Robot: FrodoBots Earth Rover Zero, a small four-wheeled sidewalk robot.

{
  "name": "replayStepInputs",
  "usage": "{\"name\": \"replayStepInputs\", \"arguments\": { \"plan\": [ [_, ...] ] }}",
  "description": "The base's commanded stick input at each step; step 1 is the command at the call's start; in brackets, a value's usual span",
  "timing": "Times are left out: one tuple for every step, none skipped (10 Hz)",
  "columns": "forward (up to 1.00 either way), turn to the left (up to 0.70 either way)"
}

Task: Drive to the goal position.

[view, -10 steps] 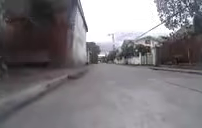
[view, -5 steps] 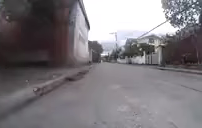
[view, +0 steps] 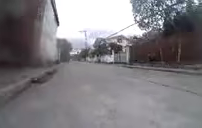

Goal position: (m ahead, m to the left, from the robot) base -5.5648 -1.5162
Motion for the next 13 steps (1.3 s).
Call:
{"name": "replayStepInputs", "arguments": {
  "plan": [
    [0.0,-1.0],
    [0.0,-1.0],
    [0.0,-1.0],
    [0.0,-1.0],
    [0.0,-1.0],
    [0.0,-1.0],
    [0.0,-1.0],
    [0.0,-1.0],
    [0.0,-1.0],
    [0.0,-1.0],
    [0.0,-1.0],
    [0.0,-1.0],
    [0.0,-1.0]
  ]
}}
